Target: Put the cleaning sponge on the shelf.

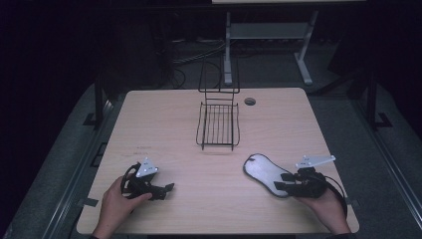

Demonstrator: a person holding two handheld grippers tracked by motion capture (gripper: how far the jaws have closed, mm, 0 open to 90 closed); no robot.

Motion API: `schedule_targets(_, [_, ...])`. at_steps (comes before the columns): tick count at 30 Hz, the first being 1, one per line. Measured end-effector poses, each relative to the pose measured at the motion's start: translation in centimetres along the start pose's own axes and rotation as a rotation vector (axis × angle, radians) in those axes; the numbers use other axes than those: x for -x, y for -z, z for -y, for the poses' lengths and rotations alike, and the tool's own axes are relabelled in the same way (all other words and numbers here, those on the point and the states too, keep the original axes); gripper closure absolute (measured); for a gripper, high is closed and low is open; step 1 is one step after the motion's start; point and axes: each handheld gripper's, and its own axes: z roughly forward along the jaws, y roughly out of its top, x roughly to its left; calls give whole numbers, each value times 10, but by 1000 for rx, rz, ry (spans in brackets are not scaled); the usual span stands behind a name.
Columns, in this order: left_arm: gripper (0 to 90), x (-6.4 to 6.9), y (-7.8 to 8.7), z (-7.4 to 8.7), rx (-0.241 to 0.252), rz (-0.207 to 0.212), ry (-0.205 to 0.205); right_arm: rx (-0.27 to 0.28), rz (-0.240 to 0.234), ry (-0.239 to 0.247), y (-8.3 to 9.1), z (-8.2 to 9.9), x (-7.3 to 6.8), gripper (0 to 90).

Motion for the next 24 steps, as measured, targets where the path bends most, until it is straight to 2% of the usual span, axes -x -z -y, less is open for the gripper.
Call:
schedule_targets(2, [126, 0, 0, 0, 0, 0, 0, -2, 3, -7, 0, -1, 0, 432])
schedule_targets(4, [126, 0, 0, 0, 0, 0, 0, -6, 23, 13, -3, -6, 1, 332])
schedule_targets(6, [126, 0, 0, 0, 0, 0, 0, -10, 31, 22, -4, -8, 2, 313])
schedule_targets(10, [126, 0, 0, 0, 0, 0, 0, -30, 62, 50, -9, -16, 4, 161])
schedule_targets(12, [126, 0, 0, 0, 0, 0, 0, -35, 44, 37, -11, -18, 6, 130])
schedule_targets(18, [126, 0, 0, 0, -1, -1, 0, -35, 46, 34, -15, -22, 11, 105])
schedule_targets(22, [126, 0, 0, 0, 0, -1, 0, -29, 75, 51, -22, -28, 15, 89])
schedule_targets(24, [126, 0, 0, 0, 0, -1, 1, -33, 75, 56, -26, -31, 16, 89])
